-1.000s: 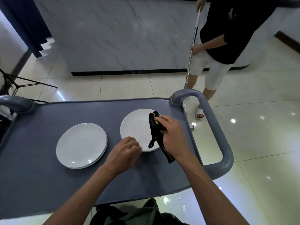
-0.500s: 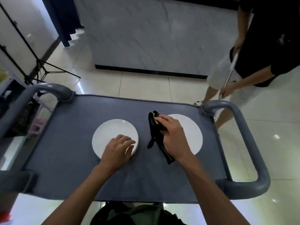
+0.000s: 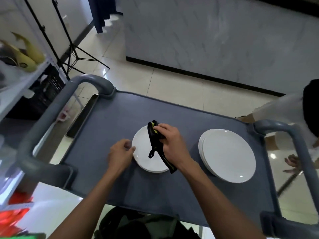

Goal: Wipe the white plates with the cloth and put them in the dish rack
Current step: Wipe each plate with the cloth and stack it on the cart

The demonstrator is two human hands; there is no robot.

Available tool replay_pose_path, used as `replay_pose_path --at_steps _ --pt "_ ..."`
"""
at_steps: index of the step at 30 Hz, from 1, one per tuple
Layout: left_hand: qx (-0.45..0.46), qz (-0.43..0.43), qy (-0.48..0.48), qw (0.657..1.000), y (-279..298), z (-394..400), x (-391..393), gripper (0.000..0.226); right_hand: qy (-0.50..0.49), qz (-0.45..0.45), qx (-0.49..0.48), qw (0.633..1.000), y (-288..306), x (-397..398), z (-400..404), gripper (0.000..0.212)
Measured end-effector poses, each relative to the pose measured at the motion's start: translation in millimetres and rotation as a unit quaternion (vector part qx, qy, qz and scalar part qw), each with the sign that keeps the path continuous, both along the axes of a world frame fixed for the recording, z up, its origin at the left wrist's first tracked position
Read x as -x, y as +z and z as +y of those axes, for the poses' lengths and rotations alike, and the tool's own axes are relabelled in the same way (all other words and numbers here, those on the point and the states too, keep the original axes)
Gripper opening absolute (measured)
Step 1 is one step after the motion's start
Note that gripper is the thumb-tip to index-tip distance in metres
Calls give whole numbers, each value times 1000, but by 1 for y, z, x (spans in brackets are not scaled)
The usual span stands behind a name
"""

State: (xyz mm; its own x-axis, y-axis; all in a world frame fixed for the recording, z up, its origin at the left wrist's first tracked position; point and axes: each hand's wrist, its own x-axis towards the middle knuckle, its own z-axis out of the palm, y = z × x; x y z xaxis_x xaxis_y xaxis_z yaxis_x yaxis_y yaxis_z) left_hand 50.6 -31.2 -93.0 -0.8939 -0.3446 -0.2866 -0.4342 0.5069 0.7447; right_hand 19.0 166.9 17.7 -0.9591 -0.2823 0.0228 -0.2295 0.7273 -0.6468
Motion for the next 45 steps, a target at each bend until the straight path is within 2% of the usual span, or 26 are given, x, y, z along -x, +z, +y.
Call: replay_pose_path --at_steps 9,14,20,24,30,37,41,43,45 --pt "-15 -39 -8 999 -5 2 10 18 5 -36 -30 999 -41 20 -34 48" --pt "5 -40 -14 999 -9 2 12 17 11 -44 -90 995 -63 18 -31 47" --pt "27 -43 -32 998 -9 1 16 18 82 -65 -206 973 -82 13 -15 71" --pt "-8 -67 -10 998 -6 4 19 19 87 -58 -221 970 -89 4 -11 71" --pt "-85 -132 -35 987 -2 -1 27 13 63 -52 -163 983 -91 -3 -12 65" --pt "-86 -114 -111 984 9 -4 30 19 13 -65 -91 994 -85 -8 -8 67" --pt "-172 -121 -91 973 21 1 26 23 4 -71 -63 995 -82 -12 -5 68" --pt "-242 -125 -70 960 27 6 24 31 -6 -66 -49 997 -80 -16 -5 69" --pt "-302 -127 -58 943 33 10 24 29 -14 -56 -43 997 -79 -19 -4 68"
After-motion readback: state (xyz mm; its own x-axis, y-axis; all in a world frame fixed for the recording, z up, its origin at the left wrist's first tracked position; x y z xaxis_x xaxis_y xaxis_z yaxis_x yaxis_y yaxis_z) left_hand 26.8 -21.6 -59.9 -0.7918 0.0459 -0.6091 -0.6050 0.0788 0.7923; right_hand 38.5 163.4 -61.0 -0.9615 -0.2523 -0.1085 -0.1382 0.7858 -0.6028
